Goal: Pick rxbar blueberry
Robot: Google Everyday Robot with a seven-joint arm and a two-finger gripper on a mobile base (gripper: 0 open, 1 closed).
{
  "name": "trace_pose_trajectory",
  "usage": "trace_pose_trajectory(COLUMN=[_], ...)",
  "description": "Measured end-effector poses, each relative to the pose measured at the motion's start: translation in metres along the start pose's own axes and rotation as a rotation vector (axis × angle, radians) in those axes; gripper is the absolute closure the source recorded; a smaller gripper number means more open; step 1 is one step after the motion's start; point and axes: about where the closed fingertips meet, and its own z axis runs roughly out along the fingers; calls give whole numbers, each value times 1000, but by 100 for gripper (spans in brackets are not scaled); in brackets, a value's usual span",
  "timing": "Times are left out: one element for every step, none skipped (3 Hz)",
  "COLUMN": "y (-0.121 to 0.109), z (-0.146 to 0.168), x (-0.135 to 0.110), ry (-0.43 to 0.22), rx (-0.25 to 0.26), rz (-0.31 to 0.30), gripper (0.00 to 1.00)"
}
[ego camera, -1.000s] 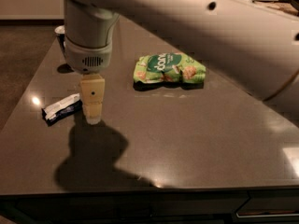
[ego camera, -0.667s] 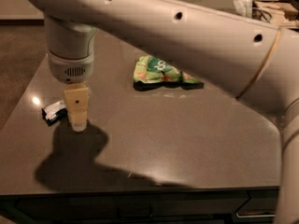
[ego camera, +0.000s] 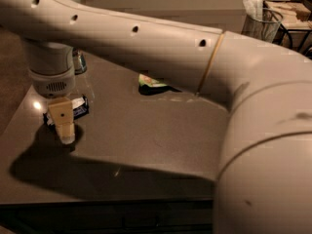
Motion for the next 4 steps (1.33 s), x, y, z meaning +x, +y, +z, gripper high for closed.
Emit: trace_pose_trajectory(y=[-8, -12, -17, -17], z=[14, 20, 18, 15], x=[-4, -3, 1, 1], ry=[20, 39, 53, 53], rx=[-41, -80, -101, -101], rz=[-8, -19, -21, -22], gripper=[17, 41, 64, 87])
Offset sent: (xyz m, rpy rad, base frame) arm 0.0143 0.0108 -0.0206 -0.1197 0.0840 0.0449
